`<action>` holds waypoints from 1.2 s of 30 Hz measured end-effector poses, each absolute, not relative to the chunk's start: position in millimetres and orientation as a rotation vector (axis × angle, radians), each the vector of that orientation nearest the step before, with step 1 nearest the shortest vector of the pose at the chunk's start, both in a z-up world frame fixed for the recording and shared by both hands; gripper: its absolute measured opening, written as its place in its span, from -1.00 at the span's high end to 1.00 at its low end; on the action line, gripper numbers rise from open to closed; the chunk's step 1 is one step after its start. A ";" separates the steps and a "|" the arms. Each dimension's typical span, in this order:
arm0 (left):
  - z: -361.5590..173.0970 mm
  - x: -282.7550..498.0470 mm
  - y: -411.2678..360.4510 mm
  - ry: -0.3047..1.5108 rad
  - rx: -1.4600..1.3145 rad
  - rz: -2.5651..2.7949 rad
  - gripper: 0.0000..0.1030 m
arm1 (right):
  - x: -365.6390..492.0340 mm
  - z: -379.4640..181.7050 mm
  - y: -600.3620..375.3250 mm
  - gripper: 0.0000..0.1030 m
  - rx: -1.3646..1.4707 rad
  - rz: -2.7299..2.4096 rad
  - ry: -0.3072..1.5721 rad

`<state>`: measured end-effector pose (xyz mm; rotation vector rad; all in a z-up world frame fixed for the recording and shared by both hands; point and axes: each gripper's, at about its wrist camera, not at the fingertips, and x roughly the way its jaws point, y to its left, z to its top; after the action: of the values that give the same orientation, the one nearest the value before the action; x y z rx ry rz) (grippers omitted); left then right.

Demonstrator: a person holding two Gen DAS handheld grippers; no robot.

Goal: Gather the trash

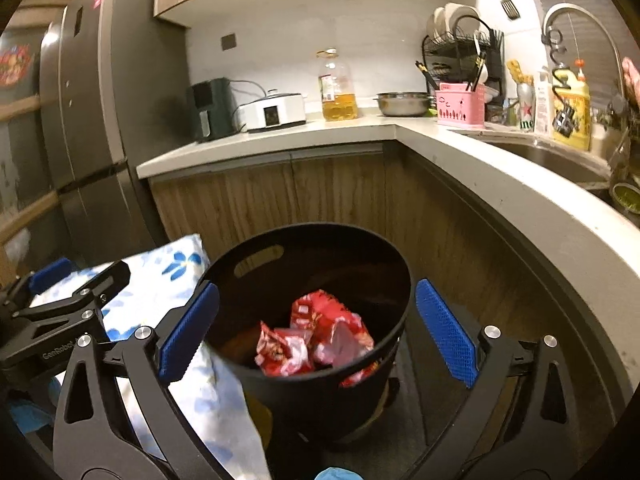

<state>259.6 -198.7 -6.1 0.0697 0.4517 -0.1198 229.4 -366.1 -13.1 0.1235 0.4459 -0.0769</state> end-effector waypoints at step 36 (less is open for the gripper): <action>-10.8 83.2 -116.4 0.443 0.044 -0.052 -0.88 | 49.3 1.5 -283.1 -0.90 0.040 -0.110 0.410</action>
<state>83.2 -116.4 -10.8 0.0440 0.4431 -0.0518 49.3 -283.1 1.5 0.0403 0.4103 -0.1103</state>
